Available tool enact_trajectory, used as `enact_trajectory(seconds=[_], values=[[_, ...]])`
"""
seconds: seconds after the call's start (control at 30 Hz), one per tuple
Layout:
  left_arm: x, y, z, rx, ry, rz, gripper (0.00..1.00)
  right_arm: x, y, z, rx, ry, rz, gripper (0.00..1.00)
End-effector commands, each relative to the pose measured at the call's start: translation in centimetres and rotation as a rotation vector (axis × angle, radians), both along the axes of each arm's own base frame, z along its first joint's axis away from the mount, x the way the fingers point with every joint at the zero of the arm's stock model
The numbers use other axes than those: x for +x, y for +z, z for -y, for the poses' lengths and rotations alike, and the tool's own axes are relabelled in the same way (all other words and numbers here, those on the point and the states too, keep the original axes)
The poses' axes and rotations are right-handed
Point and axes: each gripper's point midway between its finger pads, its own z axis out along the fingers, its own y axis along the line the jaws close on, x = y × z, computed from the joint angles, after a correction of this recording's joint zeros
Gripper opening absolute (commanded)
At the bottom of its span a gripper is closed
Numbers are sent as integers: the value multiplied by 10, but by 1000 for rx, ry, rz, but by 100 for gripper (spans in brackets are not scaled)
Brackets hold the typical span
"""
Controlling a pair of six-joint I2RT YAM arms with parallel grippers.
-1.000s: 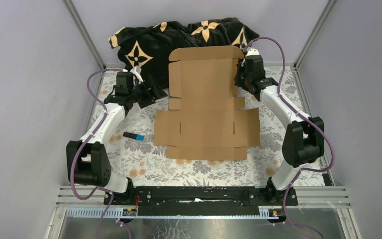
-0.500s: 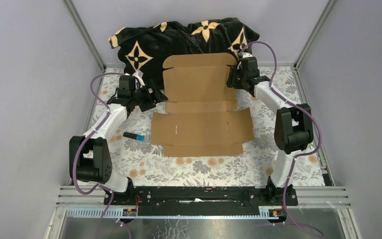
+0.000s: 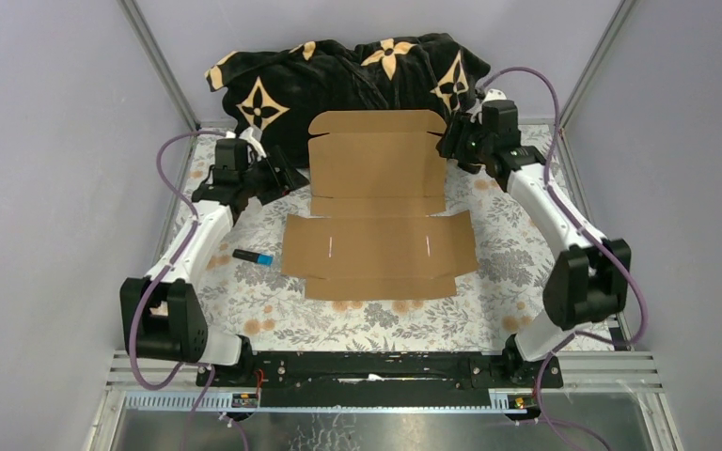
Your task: Fold the paper box
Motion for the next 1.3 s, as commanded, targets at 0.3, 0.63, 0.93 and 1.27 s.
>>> enact_trajectory(seconds=[0.3, 0.63, 0.93, 1.27], values=[[-21, -10, -8, 4, 33, -20, 12, -70, -25, 21, 82, 8, -120, 44], [15, -41, -10, 9, 65, -80, 2, -41, -70, 4, 95, 82, -242, 45], [34, -80, -10, 18, 74, -136, 30, -31, -108, 9, 51, 72, -293, 58], [49, -100, -5, 21, 79, -167, 44, -14, -130, 9, 27, 67, -320, 59]])
